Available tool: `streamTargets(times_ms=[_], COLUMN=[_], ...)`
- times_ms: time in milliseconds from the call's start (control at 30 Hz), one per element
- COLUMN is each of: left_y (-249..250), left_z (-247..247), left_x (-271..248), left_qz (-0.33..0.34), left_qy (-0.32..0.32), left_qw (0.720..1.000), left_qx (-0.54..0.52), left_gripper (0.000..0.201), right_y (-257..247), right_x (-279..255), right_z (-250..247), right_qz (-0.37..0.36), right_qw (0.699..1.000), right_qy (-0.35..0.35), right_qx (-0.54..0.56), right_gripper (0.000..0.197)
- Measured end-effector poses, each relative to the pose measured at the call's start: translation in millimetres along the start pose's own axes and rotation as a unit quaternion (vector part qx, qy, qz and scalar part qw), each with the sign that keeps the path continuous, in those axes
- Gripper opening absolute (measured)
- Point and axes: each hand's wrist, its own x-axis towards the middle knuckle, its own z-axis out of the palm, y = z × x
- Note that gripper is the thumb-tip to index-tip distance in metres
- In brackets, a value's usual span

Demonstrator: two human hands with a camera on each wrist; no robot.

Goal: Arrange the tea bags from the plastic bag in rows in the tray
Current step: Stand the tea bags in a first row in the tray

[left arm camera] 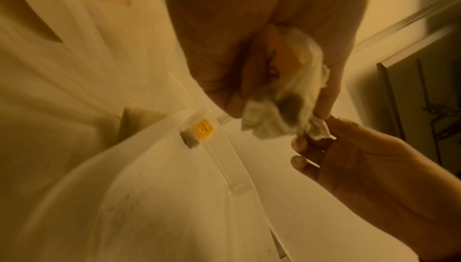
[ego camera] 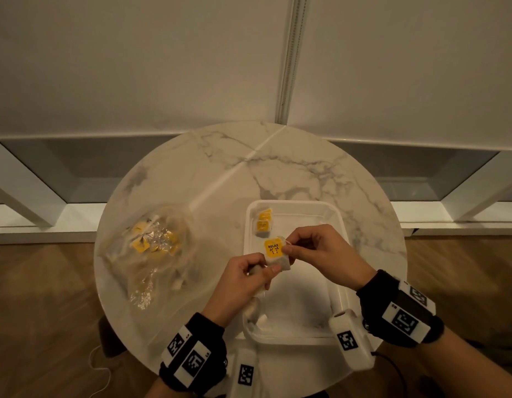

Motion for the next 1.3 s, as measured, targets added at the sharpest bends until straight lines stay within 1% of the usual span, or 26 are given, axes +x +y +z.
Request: streamTargets(times_ms=[33, 200, 267, 333, 400, 500, 567, 700, 833, 933, 1000, 1067, 1133, 1233, 1300], left_y=[0.9, -2.9, -5.7, -6.1, -4.4, 0.7, 5.3, 7.4, 2.4, -1.0, -4.5, -11.5, -21.6, -31.4, -32.2], left_z=[-0.4, -6.1, -10.1, -13.6, -16.1, -23.6, -29.3, -36.3, -34.6, -38.3, -43.5, -47.7, -50.4, -49.4, -48.4], left_x=[0.8, 10.6, 16.3, 20.6, 25.3, 39.6, 52.7, 78.1, 93.9, 97.2, 96.7, 95.5, 94.8, 93.1, 93.8], left_qz=[0.002, 0.018, 0.021, 0.019, 0.016, 0.026, 0.032, 0.031, 0.028, 0.039, 0.046, 0.023, -0.013, -0.052, -0.061], left_qy=[0.004, 0.021, 0.039, 0.032, 0.016, 0.022, 0.022, 0.004, -0.014, 0.016, 0.057, 0.091, 0.102, 0.093, 0.097], left_qw=[1.000, 0.999, 0.998, 0.997, 0.996, 0.992, 0.986, 0.964, 0.945, 0.944, 0.943, 0.944, 0.942, 0.939, 0.941], left_qx=[0.006, 0.032, 0.039, 0.060, 0.086, 0.120, 0.160, 0.263, 0.326, 0.327, 0.324, 0.318, 0.320, 0.326, 0.318], left_gripper=[0.020, 0.023, 0.022, 0.017, 0.009, 0.008, 0.006, 0.009, 0.012, 0.015, 0.021, 0.032, 0.039, 0.042, 0.044], right_y=[1.2, 6.2, 8.4, 12.8, 18.6, 25.5, 27.2, 33.1, 42.8, 49.7, 54.0, 58.4, 61.6, 64.7, 67.3], right_x=[-0.4, -0.7, 0.5, 2.8, 7.3, 15.1, 20.3, 34.1, 49.4, 60.2, 67.0, 73.9, 81.1, 93.7, 101.7], right_z=[1.1, 4.4, 3.8, 4.1, 4.0, 2.5, 1.6, 2.0, 5.8, 4.1, 2.2, 1.6, 2.6, 5.7, 8.0], right_qz=[0.004, 0.028, 0.050, 0.069, 0.077, 0.085, 0.095, 0.130, 0.132, 0.143, 0.167, 0.189, 0.204, 0.213, 0.217], right_qw=[1.000, 0.999, 0.998, 0.997, 0.997, 0.996, 0.995, 0.990, 0.986, 0.983, 0.976, 0.971, 0.967, 0.965, 0.963], right_qy=[0.000, 0.016, 0.005, -0.010, -0.014, -0.020, -0.026, -0.014, -0.015, 0.005, 0.004, -0.005, -0.011, -0.012, -0.005], right_qx=[0.000, 0.035, 0.046, 0.035, 0.016, -0.007, -0.018, -0.056, -0.102, -0.117, -0.137, -0.147, -0.152, -0.154, -0.158], right_gripper=[0.011, 0.009, 0.011, 0.012, 0.008, 0.007, 0.007, 0.011, 0.009, 0.020, 0.018, 0.010, 0.004, 0.009, 0.009])
